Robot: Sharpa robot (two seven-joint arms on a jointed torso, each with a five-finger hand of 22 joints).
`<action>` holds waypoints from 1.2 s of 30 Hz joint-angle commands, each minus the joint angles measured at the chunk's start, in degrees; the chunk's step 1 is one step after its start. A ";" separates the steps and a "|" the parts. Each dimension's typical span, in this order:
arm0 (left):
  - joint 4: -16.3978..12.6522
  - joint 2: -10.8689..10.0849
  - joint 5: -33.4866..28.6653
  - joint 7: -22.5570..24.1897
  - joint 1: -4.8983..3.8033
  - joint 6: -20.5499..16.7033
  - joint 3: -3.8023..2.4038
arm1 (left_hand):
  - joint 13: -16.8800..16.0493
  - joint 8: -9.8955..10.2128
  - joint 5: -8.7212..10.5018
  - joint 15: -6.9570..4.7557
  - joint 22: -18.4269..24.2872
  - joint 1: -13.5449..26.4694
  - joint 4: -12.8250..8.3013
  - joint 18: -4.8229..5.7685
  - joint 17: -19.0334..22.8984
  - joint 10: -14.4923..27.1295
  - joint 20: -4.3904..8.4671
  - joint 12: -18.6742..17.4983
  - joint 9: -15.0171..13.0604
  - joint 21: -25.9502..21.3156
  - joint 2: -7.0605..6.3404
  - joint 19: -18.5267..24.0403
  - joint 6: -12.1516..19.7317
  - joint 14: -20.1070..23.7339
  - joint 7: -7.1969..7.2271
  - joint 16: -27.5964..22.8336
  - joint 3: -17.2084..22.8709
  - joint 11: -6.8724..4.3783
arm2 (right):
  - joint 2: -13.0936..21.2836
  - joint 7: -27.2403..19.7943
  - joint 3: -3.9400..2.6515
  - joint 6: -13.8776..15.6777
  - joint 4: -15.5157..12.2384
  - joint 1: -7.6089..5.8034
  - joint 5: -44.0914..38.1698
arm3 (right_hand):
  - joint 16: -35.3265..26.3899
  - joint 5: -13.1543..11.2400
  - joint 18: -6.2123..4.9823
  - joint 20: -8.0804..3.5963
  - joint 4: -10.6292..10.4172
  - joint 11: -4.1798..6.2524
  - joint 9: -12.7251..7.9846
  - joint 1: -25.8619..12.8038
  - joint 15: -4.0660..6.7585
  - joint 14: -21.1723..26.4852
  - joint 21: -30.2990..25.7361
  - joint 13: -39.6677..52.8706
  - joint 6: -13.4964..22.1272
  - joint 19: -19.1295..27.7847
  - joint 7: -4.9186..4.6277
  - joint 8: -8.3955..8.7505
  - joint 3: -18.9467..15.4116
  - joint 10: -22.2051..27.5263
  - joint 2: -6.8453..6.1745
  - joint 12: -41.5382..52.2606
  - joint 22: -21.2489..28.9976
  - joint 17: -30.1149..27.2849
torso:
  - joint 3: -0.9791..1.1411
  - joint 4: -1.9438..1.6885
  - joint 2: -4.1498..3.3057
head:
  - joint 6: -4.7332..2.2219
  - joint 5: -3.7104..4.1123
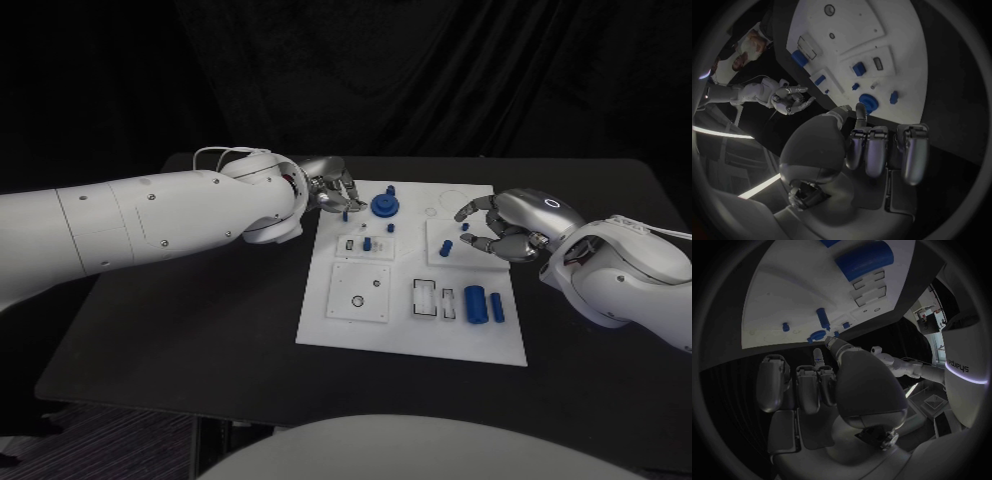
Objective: Assemble the parts on the task board
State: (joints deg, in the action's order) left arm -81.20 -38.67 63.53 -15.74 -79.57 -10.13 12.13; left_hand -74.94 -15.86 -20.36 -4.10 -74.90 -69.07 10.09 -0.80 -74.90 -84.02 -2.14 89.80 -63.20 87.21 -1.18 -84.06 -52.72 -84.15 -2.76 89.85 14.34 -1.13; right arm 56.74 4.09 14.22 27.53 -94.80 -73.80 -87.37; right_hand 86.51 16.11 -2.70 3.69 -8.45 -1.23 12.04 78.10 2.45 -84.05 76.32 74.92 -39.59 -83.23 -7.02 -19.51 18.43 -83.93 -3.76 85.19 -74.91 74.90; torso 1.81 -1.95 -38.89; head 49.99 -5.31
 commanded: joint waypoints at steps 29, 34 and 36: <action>18.83 7.80 10.36 0.51 2.05 9.59 0.01 | -15.06 -2.73 14.44 -0.50 -15.05 10.26 6.59 0.77 -15.10 -5.98 0.37 0.20 -0.89 2.64 2.28 -5.89 -3.91 -5.85 0.67 0.15 -5.51 -0.60 | -0.58 -0.14 -0.03 1.28 0.35 0.07 -0.07 | 0.01 0.17 -0.53 0.22 0.10 -0.07 -0.13 0.41 -0.06 -4.43 0.18 8.01 -0.38 0.11 -0.12 0.20 0.31 -0.47 0.24 -0.18 -10.77 10.70 | -0.13 0.05 -0.08 | 0.01 -0.31; 19.30 8.38 10.37 -0.16 2.25 11.69 0.01 | -15.06 -2.78 14.20 -0.55 -15.03 10.39 6.57 0.75 -15.10 -5.98 0.42 0.20 -0.93 2.57 2.11 -5.87 -4.09 -5.85 0.75 0.15 -5.86 -0.66 | -0.74 -0.18 -0.03 1.31 0.42 0.08 -0.07 | 0.01 0.17 -0.53 0.22 0.10 -0.07 -0.13 0.41 -0.06 -4.43 0.18 8.01 -0.38 0.11 -0.12 0.20 0.31 -0.47 0.24 -0.18 -10.77 10.70 | -0.03 0.21 0.02 | 0.01 -0.50; 19.41 8.53 10.37 -0.22 2.32 12.04 0.01 | -15.06 -2.72 14.09 -0.57 -15.01 10.42 6.56 0.74 -15.10 -5.98 0.44 0.20 -0.92 2.51 2.06 -5.85 -4.17 -5.85 0.77 0.15 -5.98 -0.68 | -0.78 -0.19 -0.03 1.32 0.43 0.08 -0.07 | 0.01 0.17 -0.53 0.22 0.10 -0.07 -0.13 0.41 -0.06 -4.43 0.18 8.01 -0.38 0.11 -0.12 0.20 0.31 -0.47 0.24 -0.18 -10.77 10.70 | -0.05 0.20 -0.04 | 0.01 -0.46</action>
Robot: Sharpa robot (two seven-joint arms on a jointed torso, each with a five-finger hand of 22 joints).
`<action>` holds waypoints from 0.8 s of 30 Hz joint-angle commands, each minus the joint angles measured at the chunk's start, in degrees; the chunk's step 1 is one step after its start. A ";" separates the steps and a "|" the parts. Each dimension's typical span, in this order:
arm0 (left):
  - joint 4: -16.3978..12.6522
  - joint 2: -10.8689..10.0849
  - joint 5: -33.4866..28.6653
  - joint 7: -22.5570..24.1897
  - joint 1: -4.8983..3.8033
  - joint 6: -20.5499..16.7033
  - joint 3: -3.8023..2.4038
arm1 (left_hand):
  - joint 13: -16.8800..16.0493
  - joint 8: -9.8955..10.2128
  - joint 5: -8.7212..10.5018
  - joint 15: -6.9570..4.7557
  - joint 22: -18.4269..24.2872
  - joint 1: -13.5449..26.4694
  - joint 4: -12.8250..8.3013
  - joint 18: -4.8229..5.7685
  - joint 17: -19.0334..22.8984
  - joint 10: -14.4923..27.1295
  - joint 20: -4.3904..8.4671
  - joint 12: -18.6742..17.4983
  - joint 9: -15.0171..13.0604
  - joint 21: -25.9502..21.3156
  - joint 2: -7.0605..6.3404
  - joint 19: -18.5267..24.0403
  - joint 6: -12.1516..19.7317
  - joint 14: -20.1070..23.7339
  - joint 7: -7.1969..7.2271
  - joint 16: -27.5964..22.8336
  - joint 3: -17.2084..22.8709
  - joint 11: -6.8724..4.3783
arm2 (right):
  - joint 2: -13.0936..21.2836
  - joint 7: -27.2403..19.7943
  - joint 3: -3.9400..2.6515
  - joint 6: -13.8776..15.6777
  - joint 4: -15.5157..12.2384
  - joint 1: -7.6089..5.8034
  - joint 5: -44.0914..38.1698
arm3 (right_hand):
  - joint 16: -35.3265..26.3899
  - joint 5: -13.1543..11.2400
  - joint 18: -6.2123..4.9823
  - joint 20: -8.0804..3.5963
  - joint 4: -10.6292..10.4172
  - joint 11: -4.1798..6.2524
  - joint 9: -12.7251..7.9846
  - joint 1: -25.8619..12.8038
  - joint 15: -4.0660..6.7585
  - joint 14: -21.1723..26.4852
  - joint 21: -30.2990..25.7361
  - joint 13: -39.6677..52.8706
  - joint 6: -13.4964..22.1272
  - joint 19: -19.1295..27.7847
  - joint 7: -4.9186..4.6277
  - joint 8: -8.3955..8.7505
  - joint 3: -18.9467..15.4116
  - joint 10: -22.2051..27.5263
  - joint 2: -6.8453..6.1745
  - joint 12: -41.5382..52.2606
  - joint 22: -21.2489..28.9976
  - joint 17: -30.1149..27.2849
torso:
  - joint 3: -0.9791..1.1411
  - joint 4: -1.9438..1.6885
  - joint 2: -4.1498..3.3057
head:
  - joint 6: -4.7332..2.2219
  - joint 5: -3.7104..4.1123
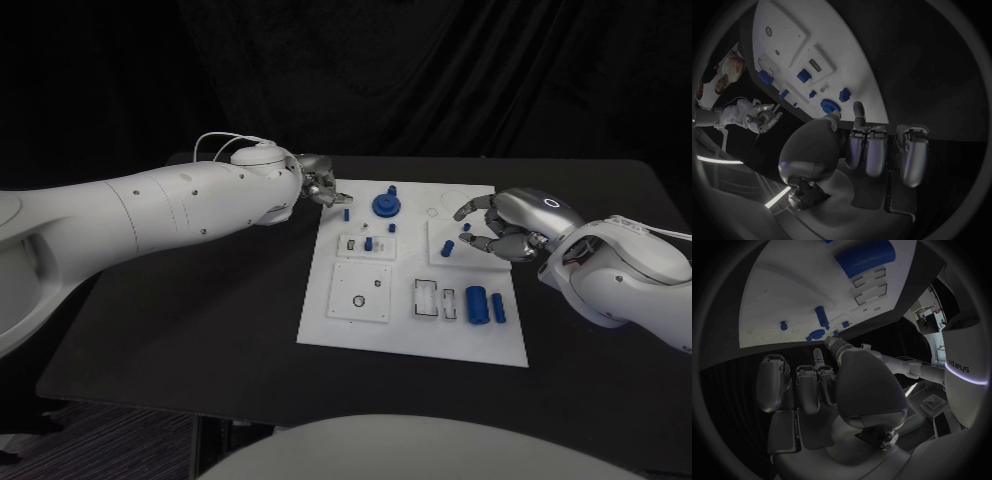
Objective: Assemble the parts on the task board
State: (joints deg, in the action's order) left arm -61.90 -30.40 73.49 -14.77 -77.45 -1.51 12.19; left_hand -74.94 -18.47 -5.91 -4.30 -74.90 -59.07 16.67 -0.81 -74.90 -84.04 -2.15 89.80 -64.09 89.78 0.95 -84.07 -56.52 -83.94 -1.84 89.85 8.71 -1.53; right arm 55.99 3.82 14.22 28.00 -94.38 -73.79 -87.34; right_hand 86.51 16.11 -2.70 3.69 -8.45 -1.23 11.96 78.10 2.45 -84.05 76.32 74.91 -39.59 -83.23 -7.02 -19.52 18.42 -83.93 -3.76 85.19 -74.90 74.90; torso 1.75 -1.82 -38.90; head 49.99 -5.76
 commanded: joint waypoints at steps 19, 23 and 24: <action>0.51 1.28 0.42 1.36 0.57 1.08 -0.06 | -15.06 2.33 -2.33 -0.24 -14.68 -1.04 -0.19 0.49 -15.10 -5.96 0.43 0.20 0.75 -1.16 0.13 -5.48 0.69 -6.06 -0.52 0.15 -1.13 -0.04 | -0.09 0.16 -0.03 0.65 0.10 0.08 -0.09 | 0.01 0.18 -0.52 0.22 0.15 -0.07 -0.09 0.43 -0.06 -4.43 0.18 7.99 -0.44 0.10 -0.13 0.19 0.39 -0.45 0.31 -0.19 -10.79 10.69 | 0.04 -0.03 0.01 | 0.01 0.12; 0.51 1.36 0.42 1.69 0.60 0.52 -0.06 | -15.06 2.75 -2.48 -0.14 -14.62 -1.27 -0.18 0.45 -15.10 -5.96 0.36 0.20 0.85 -1.34 0.20 -5.42 1.00 -6.06 -0.67 0.15 -1.22 0.08 | -0.10 0.22 -0.03 0.55 0.10 0.08 -0.09 | 0.01 0.18 -0.52 0.22 0.15 -0.07 -0.09 0.43 -0.06 -4.43 0.18 7.99 -0.44 0.10 -0.13 0.19 0.39 -0.45 0.31 -0.19 -10.79 10.69 | 0.04 -0.02 -0.02 | 0.01 0.10; 0.51 1.38 0.42 1.77 0.60 0.36 -0.06 | -15.06 2.81 -2.52 -0.12 -14.62 -1.31 -0.19 0.45 -15.10 -5.96 0.35 0.20 0.86 -1.36 0.21 -5.41 1.04 -6.06 -0.69 0.15 -1.23 0.10 | -0.10 0.24 -0.03 0.52 0.10 0.08 -0.09 | 0.01 0.18 -0.52 0.22 0.15 -0.07 -0.09 0.43 -0.06 -4.43 0.18 7.99 -0.44 0.10 -0.13 0.19 0.39 -0.45 0.31 -0.19 -10.79 10.69 | 0.05 -0.03 -0.02 | 0.01 0.12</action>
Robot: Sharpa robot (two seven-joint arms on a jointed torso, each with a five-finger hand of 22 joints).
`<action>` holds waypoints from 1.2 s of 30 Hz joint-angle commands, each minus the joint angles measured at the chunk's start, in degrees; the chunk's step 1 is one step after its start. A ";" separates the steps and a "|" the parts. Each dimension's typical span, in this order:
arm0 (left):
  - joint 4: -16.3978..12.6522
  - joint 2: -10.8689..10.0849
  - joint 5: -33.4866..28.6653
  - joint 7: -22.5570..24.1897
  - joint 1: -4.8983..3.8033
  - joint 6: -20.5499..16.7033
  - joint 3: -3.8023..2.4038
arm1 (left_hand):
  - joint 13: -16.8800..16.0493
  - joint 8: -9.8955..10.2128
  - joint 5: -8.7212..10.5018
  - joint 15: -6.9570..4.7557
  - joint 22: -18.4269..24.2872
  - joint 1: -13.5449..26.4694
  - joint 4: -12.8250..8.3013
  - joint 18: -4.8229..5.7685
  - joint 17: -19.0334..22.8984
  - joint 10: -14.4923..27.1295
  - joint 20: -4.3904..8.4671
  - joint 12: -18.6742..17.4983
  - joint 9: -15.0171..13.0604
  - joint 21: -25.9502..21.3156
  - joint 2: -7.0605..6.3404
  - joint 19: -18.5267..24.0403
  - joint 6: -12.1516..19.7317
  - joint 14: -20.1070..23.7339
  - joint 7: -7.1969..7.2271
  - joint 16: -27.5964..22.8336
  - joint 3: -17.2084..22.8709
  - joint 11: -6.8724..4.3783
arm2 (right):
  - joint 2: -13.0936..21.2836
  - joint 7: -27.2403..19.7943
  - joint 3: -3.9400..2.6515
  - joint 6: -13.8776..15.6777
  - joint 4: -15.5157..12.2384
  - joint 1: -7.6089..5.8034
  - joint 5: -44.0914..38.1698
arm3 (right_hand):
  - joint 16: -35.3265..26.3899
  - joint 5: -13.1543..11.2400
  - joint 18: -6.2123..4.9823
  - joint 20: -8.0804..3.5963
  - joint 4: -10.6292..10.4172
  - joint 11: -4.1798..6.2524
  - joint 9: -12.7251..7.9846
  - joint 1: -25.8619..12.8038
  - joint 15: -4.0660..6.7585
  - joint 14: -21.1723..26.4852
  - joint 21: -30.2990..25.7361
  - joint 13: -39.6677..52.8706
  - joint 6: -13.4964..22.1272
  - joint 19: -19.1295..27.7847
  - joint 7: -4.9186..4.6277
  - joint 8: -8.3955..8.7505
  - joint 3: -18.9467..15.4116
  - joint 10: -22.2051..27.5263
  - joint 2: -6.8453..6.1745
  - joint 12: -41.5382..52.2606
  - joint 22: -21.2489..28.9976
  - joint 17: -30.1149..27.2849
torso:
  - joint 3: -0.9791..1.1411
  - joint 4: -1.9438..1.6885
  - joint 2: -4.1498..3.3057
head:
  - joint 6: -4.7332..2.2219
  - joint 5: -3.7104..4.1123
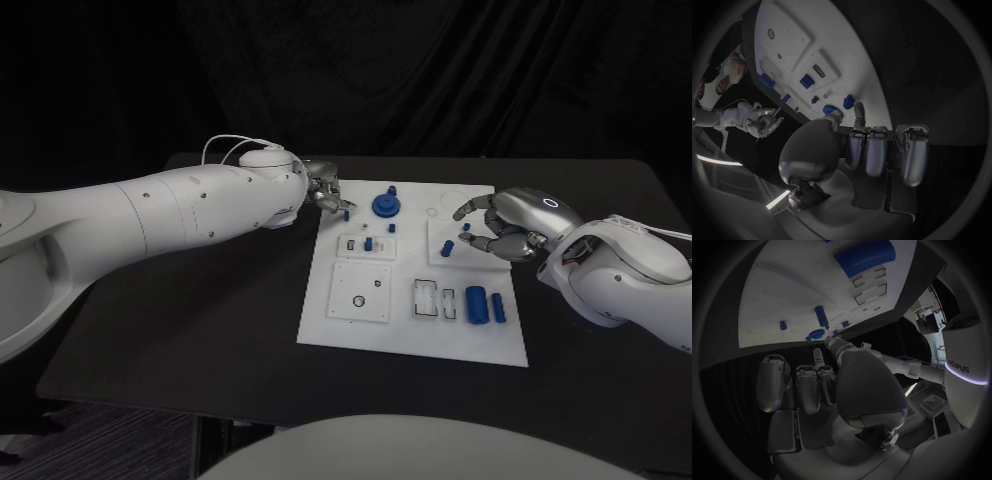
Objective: Assemble the parts on the task board
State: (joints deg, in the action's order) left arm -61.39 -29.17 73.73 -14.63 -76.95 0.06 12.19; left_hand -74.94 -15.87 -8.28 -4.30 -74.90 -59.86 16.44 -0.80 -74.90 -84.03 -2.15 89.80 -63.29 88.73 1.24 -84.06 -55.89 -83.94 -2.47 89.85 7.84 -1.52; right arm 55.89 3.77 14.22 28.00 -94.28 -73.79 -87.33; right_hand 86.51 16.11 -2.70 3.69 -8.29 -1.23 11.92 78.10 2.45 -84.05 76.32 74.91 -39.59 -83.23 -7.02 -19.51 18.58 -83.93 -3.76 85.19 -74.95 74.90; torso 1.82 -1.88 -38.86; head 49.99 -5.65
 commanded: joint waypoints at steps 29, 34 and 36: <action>1.15 2.03 0.18 -0.36 0.79 0.94 -0.06 | -15.06 1.50 -5.01 -0.02 -14.62 -4.65 -0.68 0.44 -15.10 -5.97 0.14 0.20 -0.23 -0.30 -0.15 -5.41 -0.48 -6.06 0.05 0.15 -0.13 0.10 | 0.02 0.41 -0.03 0.00 -0.16 0.08 -0.10 | 0.01 0.18 -0.52 0.23 -0.01 -0.07 -0.05 0.43 -0.06 -4.43 0.18 7.99 -0.44 0.10 -0.13 0.19 0.23 -0.46 0.31 -0.19 -10.74 10.69 | 0.01 0.01 -0.03 | 0.01 0.19; 1.43 2.19 0.18 -0.75 0.86 0.84 -0.06 | -15.06 1.69 -7.34 -0.18 -14.63 -6.12 -0.93 0.45 -15.10 -5.97 0.27 0.20 -0.57 -0.25 -0.22 -5.42 -0.71 -6.06 0.21 0.15 0.35 -0.06 | 0.00 0.40 -0.03 -0.04 -0.19 0.08 -0.10 | -0.06 0.17 -0.56 0.24 0.06 -0.09 -0.14 0.41 -0.07 -4.40 0.03 7.90 -0.53 0.16 -0.15 0.20 0.32 -0.39 0.36 -0.24 -10.70 10.60 | 0.00 0.04 -0.09 | 0.01 0.15; 1.46 2.24 0.18 -0.92 0.88 0.79 -0.06 | -15.06 1.83 -8.83 -0.27 -14.64 -7.09 -1.20 0.46 -15.10 -5.97 0.35 0.20 -0.75 -0.22 -0.19 -5.43 -0.73 -6.06 0.33 0.15 0.89 -0.17 | 0.00 0.40 -0.03 -0.07 -0.19 0.08 -0.10 | -0.06 0.17 -0.56 0.24 0.06 -0.09 -0.14 0.41 -0.07 -4.40 0.03 7.90 -0.53 0.16 -0.15 0.20 0.32 -0.39 0.36 -0.24 -10.70 10.60 | 0.01 0.04 -0.09 | 0.01 0.12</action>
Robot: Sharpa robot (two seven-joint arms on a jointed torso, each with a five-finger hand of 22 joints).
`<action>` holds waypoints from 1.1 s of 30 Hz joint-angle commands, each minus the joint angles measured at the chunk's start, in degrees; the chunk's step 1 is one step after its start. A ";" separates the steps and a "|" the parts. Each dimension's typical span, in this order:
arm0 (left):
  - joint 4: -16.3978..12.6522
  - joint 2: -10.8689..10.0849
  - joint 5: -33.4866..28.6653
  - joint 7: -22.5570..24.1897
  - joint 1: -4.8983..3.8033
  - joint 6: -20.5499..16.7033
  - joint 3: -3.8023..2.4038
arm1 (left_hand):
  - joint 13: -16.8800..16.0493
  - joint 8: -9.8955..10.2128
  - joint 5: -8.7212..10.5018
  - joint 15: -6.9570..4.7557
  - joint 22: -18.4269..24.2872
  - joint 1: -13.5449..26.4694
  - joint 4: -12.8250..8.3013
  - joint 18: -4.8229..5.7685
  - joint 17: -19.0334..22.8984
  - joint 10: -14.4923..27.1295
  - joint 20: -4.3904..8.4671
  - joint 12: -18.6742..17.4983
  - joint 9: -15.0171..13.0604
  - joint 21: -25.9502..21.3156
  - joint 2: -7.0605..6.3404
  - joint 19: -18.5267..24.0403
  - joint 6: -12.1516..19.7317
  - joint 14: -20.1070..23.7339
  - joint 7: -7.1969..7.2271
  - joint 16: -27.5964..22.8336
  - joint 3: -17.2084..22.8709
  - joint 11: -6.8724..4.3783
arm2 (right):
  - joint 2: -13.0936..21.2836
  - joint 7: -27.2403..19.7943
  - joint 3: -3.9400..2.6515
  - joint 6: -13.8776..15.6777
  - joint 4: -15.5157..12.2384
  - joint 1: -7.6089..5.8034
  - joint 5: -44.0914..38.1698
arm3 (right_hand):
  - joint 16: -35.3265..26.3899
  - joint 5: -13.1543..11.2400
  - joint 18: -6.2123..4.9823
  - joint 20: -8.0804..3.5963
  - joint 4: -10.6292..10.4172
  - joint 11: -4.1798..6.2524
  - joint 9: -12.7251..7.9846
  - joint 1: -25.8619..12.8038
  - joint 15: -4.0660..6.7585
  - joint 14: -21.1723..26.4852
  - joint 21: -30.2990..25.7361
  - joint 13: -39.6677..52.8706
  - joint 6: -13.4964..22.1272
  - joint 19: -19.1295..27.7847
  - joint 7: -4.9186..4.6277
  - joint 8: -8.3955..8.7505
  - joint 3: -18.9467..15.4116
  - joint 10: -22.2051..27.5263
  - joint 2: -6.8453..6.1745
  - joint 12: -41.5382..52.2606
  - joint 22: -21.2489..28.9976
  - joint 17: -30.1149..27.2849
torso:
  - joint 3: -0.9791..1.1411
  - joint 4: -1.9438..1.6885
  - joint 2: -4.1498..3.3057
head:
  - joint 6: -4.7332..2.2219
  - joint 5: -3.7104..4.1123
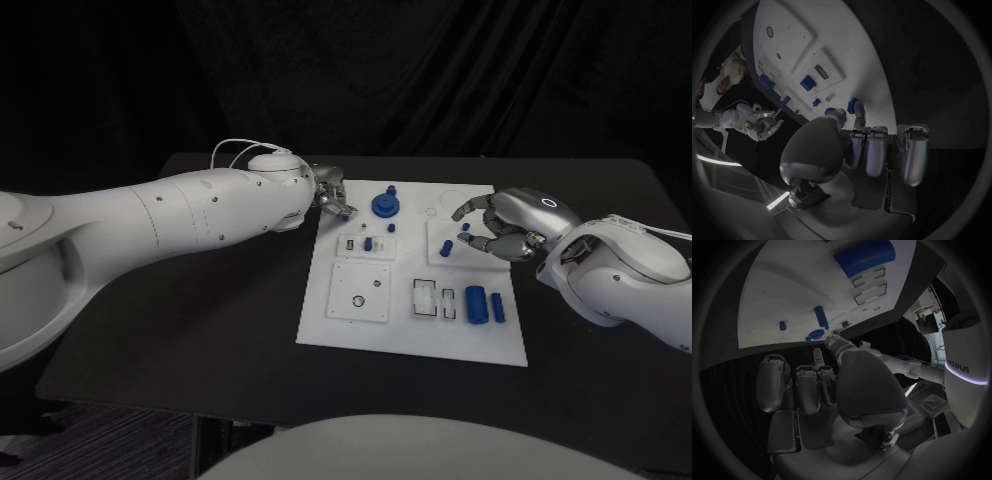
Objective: Assemble the parts on the task board
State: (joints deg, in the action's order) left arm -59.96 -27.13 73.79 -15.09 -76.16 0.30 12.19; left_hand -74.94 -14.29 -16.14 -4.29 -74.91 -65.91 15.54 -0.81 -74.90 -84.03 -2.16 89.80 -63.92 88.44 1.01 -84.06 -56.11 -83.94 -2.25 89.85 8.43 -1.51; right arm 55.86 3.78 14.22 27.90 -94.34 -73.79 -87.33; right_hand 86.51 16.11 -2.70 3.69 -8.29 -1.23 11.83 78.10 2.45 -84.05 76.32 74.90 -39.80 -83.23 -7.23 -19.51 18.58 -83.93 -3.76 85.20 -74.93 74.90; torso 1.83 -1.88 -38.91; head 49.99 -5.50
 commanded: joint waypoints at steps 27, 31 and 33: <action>-0.48 -0.27 -0.74 1.94 0.24 -0.39 -0.06 | -15.06 0.83 -6.00 -0.58 -14.53 -3.89 -8.33 0.38 -15.10 -5.97 0.70 0.20 -3.34 -0.29 -8.09 -5.29 -1.40 -6.06 0.35 0.15 24.66 -0.51 | 0.21 0.56 -0.03 -0.48 -0.21 0.07 -0.11 | -0.20 0.16 -0.59 0.25 0.09 -0.09 -0.10 0.37 -0.08 -4.34 -0.13 7.80 -0.39 0.23 0.06 0.20 0.37 -0.31 0.39 -0.31 -10.68 10.42 | 0.00 -0.06 0.07 | 0.01 -0.18; -1.11 -0.93 -5.93 1.97 0.24 -0.94 -0.06 | -15.06 0.81 -5.81 -0.57 -14.51 -3.55 -8.71 0.37 -15.10 -5.97 0.69 0.20 -3.48 -0.37 -8.29 -5.26 -1.54 -6.06 0.36 0.15 25.43 -0.52 | 0.29 0.66 -0.03 -0.58 -0.25 0.07 -0.11 | -0.20 0.16 -0.59 0.25 0.09 -0.09 -0.10 0.37 -0.08 -4.34 -0.13 7.80 -0.39 0.23 0.06 0.20 0.37 -0.31 0.39 -0.31 -10.68 10.42 | 0.01 -0.07 0.06 | 0.01 -0.22; -1.66 -1.43 -7.53 1.98 0.24 -1.45 -0.06 | -15.06 0.84 -5.85 -0.57 -14.51 -3.51 -8.81 0.37 -15.10 -5.97 0.69 0.20 -3.50 -0.36 -8.35 -5.26 -1.49 -6.06 0.34 0.15 25.55 -0.51 | 0.36 0.71 -0.03 -0.62 -0.27 0.07 -0.11 | -0.20 0.16 -0.59 0.25 0.09 -0.09 -0.10 0.37 -0.08 -4.34 -0.13 7.80 -0.39 0.23 0.06 0.20 0.37 -0.31 0.39 -0.31 -10.68 10.42 | 0.00 -0.08 0.05 | 0.01 -0.23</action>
State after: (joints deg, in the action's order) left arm -61.29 -28.44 70.92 -14.42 -76.04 0.02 12.18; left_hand -74.94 -13.14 -22.11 -4.72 -74.90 -69.72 10.34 -0.81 -74.90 -83.83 -1.75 89.80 -67.36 88.44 -6.99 -84.06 -57.40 -83.95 -2.05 89.85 29.92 -1.72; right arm 56.10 3.82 14.22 27.59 -94.46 -73.79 -87.33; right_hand 86.51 16.11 -2.70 3.69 -8.29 -1.23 11.78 78.10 2.45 -84.05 76.32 74.90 -39.79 -83.23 -7.23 -19.51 18.58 -83.93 -3.76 85.19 -74.91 74.90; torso 1.85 -1.94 -38.83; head 49.99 -5.72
